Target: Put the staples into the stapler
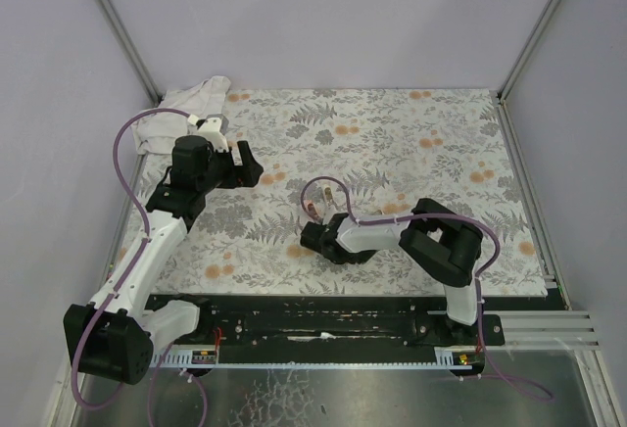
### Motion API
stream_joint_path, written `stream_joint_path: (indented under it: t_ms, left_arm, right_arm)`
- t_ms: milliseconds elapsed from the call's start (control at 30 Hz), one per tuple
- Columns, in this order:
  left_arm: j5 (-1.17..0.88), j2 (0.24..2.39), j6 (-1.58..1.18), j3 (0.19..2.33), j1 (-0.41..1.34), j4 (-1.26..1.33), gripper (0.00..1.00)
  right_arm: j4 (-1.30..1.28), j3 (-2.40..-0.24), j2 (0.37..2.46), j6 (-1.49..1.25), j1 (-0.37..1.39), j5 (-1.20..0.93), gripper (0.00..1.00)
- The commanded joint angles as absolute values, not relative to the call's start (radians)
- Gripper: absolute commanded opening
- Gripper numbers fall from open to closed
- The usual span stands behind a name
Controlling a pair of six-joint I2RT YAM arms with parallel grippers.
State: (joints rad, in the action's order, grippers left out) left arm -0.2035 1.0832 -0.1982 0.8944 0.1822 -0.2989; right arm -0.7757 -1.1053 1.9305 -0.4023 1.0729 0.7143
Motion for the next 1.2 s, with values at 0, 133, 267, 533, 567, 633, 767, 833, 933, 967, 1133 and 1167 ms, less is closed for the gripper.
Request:
stream_joint_path:
  t_ms: [0,133,267,533,567,633,767,833,933,967,1133,1167]
  left_arm:
    - [-0.22,1.058,-0.196,0.884,0.174,-0.249,0.86]
    - [-0.223,1.055,-0.196,0.883,0.173,-0.249,0.86]
    - [-0.225,1.051,-0.196,0.882,0.172,-0.247,0.86]
    - [-0.223,1.047,-0.196,0.881,0.171,-0.247,0.86]
    - [-0.222,1.048,-0.196,0.879,0.171,-0.247,0.86]
    - [-0.222,1.048,-0.196,0.88,0.17,-0.247,0.86]
    - [-0.226,1.053,-0.196,0.877,0.17,-0.244,0.86]
    - [-0.229,1.056,-0.196,0.878,0.17,-0.244,0.86]
    - [-0.226,1.058,-0.196,0.877,0.17,-0.245,0.86]
    - [-0.224,1.056,-0.196,0.877,0.171,-0.245,0.86]
    - [-0.21,1.049,-0.196,0.876,0.17,-0.245,0.86]
    - [-0.209,1.05,-0.253,0.876,0.17,-0.247,0.86]
  right_arm:
    - [-0.795,-1.136,1.96,-0.476,1.105,0.689,0.15]
    - [-0.79,-1.148,1.956,-0.486,1.118,0.637,0.22]
    - [-0.791,-1.161,1.946,-0.492,1.126,0.601,0.29]
    - [-0.783,-1.148,1.835,-0.496,1.129,0.518,0.42]
    - [-0.775,-1.142,1.81,-0.495,1.128,0.501,0.43]
    - [-0.756,-1.127,1.758,-0.494,1.127,0.482,0.47]
    - [-0.724,-1.1,1.678,-0.487,1.106,0.448,0.53]
    - [-0.687,-1.068,1.637,-0.477,1.068,0.41,0.54]
    - [-0.625,-1.01,1.584,-0.458,0.992,0.341,0.56]
    - [-0.605,-0.992,1.567,-0.452,0.966,0.32,0.57]
    - [-0.536,-0.923,1.517,-0.426,0.876,0.261,0.59]
    - [-0.53,-0.918,1.516,-0.422,0.865,0.257,0.59]
